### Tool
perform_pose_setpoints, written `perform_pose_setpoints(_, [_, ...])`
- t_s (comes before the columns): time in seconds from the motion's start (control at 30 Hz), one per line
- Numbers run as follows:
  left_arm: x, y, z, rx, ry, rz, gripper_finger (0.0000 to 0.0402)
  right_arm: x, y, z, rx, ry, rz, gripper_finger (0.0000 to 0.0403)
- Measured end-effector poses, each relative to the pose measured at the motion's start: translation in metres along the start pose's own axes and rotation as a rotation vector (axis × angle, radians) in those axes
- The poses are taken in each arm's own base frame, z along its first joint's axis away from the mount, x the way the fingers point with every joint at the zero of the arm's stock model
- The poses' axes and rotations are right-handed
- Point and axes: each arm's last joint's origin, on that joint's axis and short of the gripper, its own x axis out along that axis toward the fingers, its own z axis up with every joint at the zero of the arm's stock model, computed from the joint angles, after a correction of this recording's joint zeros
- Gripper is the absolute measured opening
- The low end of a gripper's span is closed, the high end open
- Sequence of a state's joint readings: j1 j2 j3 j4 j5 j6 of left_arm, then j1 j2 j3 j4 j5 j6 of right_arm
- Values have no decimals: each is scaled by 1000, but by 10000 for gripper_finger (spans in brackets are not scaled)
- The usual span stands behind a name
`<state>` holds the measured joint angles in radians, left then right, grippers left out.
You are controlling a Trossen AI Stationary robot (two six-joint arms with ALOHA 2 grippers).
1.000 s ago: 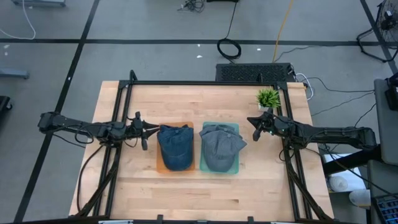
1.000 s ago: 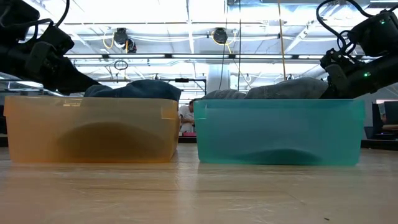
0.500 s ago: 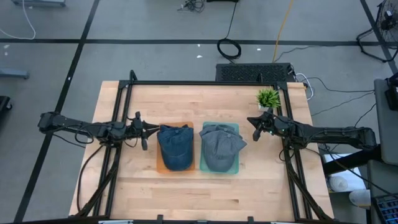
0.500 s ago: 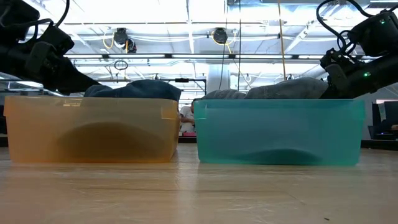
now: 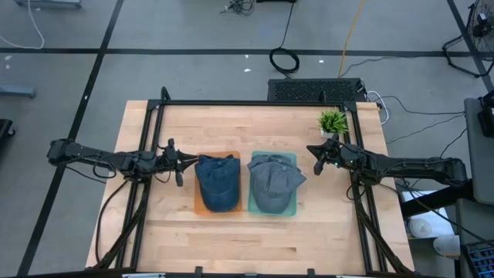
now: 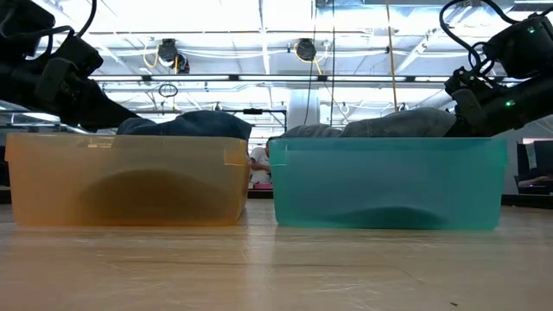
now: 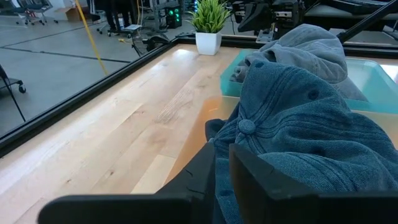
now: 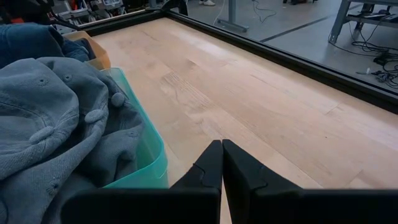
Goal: Pick & Place hat
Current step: Return to Home Position
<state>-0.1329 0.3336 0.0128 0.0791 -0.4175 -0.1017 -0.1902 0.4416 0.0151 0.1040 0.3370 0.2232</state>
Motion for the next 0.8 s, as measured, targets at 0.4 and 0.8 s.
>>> perform_pose_setpoints(0.4, [0,0,0,0,0,0,71,0,0,0,0,0,0,0])
perform_pose_setpoints(0.8, [0,0,0,0,0,-1,72,0,0,0,0,0,0,0])
